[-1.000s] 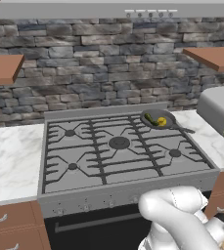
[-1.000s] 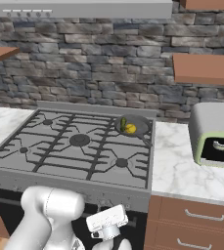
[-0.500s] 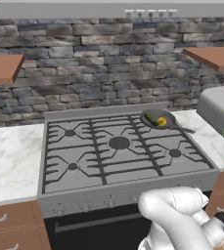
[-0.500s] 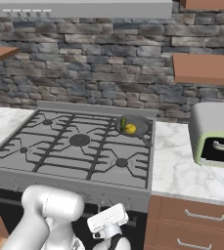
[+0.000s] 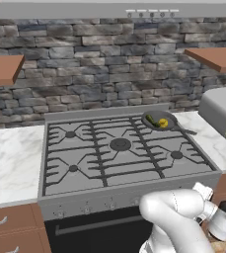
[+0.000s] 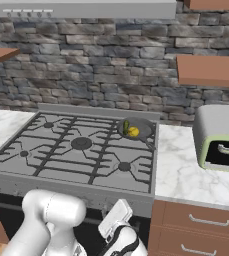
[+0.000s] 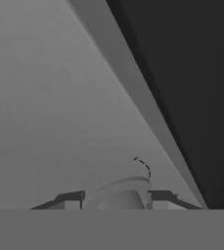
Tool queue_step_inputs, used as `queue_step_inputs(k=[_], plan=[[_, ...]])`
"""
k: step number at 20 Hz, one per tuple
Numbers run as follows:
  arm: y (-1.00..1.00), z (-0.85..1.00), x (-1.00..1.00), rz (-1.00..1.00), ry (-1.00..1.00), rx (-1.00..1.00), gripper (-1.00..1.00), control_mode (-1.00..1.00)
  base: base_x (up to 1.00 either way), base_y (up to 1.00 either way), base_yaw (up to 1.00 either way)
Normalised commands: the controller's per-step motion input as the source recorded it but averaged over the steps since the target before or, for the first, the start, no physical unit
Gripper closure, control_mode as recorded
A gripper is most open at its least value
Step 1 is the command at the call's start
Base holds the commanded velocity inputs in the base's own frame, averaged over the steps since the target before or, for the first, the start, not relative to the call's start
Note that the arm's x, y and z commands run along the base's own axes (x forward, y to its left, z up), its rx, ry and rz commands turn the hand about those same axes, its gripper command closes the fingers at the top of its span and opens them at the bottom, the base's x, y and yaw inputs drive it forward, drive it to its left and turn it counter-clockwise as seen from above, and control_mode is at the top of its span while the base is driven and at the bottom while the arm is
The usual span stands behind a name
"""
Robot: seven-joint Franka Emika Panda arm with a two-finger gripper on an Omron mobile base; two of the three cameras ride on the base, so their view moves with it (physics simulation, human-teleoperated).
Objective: Put the squash and lemon in the pan. Then turn on the rear right burner and set the heat to medium.
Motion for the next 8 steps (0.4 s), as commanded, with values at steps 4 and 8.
queue_step_inputs(k=[4,8], plan=[[0.04,-0.02,-0.11,0.13,-0.6,-1.0,1.0,-1.0,0.0,0.0,0.0],[0.04,0.0,-0.21,0.11,-0.62,-1.0,1.0,-1.0,0.0,0.0,0.0]])
